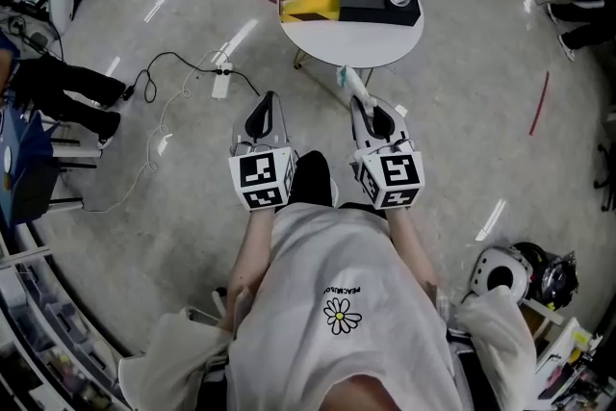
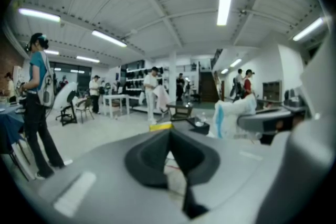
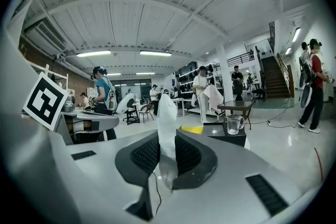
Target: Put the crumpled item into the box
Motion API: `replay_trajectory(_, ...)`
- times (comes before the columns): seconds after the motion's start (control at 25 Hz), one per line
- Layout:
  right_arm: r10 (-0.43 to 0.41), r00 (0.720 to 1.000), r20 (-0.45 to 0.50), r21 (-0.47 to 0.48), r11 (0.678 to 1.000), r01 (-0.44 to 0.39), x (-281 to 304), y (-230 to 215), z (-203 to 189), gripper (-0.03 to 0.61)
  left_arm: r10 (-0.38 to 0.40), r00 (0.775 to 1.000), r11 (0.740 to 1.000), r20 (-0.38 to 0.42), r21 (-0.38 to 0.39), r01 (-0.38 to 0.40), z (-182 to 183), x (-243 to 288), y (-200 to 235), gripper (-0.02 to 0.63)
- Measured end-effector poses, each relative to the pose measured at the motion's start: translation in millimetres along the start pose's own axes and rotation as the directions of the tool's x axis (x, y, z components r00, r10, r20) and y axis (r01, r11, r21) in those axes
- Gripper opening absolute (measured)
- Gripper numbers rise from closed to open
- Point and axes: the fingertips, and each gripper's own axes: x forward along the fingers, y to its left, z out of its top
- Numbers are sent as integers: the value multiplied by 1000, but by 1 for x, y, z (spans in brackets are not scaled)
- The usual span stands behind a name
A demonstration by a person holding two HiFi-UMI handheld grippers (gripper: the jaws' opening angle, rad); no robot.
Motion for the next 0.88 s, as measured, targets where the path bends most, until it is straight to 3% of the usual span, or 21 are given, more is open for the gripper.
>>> replay_trajectory(0.24, -10, 1000, -14, 28, 1000, 11, 11, -2, -6, 41, 12, 1000, 999, 4, -33, -12, -9, 0, 17, -2)
replay_trajectory(0.48, -21, 1000, -20, -20, 1000, 20, 44, -14, -2, 41, 8, 999, 999, 32, -53, -6, -4, 42, 39, -2)
replay_trajectory(0.88, -112, 994, -5, -13, 994, 111, 143, -57, 40, 41, -24, 994, 999, 107, -31, 27, 57, 150, 89, -2)
